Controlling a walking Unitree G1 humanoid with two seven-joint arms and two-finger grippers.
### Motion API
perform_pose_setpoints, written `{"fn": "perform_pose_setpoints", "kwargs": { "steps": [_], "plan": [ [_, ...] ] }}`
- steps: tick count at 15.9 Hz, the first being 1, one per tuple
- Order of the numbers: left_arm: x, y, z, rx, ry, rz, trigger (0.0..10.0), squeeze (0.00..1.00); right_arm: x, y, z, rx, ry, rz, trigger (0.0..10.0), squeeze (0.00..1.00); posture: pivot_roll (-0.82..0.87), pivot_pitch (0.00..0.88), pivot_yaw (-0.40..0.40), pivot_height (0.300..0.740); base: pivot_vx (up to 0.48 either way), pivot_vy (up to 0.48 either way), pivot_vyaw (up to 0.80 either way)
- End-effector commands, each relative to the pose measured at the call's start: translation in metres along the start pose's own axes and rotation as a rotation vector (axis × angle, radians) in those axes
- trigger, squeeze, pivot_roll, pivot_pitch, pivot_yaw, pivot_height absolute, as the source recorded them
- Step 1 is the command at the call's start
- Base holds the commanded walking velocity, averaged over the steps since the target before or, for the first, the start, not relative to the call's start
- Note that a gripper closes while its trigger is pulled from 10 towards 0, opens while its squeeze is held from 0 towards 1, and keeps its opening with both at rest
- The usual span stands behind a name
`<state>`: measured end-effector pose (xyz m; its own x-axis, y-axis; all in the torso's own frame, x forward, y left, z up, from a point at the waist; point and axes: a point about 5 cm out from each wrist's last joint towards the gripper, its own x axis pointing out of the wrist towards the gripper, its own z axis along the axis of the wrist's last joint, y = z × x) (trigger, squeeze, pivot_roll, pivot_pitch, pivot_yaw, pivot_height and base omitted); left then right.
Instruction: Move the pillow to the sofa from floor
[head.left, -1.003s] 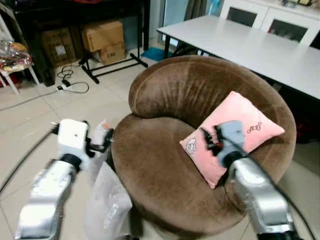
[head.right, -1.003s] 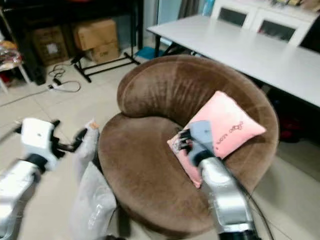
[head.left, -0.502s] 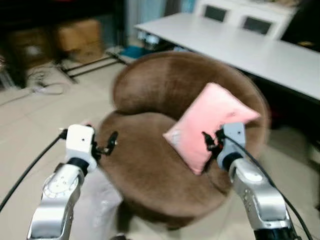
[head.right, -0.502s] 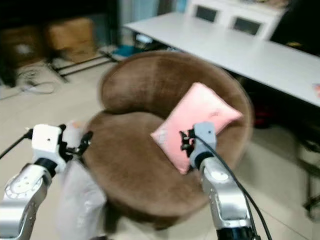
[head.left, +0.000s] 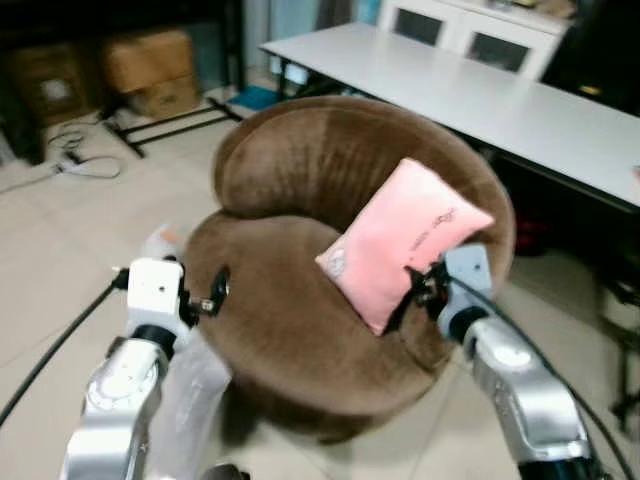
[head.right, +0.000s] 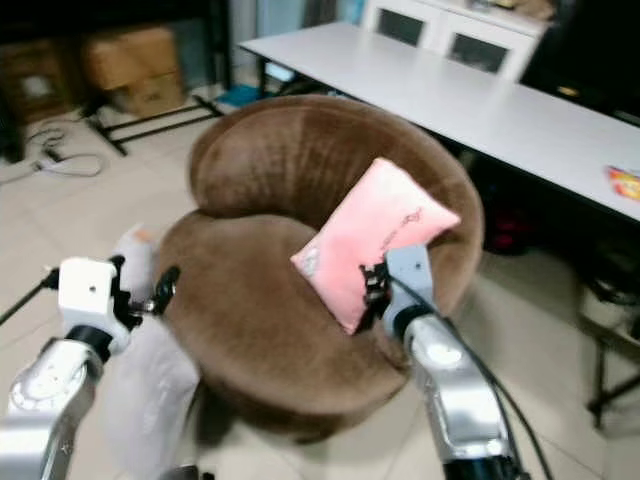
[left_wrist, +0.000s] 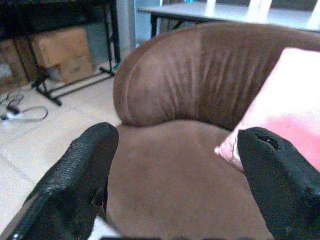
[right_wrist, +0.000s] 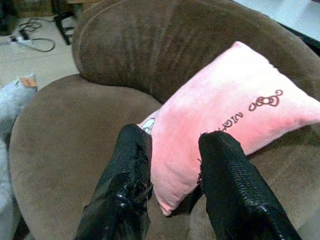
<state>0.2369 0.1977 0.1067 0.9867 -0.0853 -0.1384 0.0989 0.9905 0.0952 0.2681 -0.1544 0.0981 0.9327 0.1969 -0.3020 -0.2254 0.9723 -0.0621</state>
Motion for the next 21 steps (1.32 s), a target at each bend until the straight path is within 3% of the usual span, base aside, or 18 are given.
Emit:
{"fn": "perform_pose_setpoints", "kwargs": {
  "steps": [1,3,6,21],
  "plan": [
    [0.002,-0.003,0.003,-0.004,-0.016,0.002,10.0,0.00,0.002,-0.006,0.001,-0.011,-0.004,-0.005,10.0,0.00,0.00,0.000,-0.092,0.740,0.000,0.000,0.00],
    [0.007,-0.004,0.007,-0.003,-0.034,-0.004,10.0,0.00,0.003,-0.013,0.006,0.009,-0.019,-0.021,10.0,0.00,-0.01,0.000,-0.096,0.740,0.000,0.000,0.00],
    [0.011,-0.008,0.007,-0.005,-0.039,0.003,10.0,0.00,0.004,-0.009,0.007,-0.017,-0.020,0.005,10.0,0.00,-0.03,0.000,-0.104,0.740,0.000,0.000,0.00],
    [0.010,-0.007,0.008,-0.003,-0.031,-0.001,10.0,0.00,-0.008,-0.012,-0.001,-0.005,-0.004,-0.027,10.0,0.00,-0.05,0.000,-0.079,0.740,-0.042,0.000,0.00]
  ]
}}
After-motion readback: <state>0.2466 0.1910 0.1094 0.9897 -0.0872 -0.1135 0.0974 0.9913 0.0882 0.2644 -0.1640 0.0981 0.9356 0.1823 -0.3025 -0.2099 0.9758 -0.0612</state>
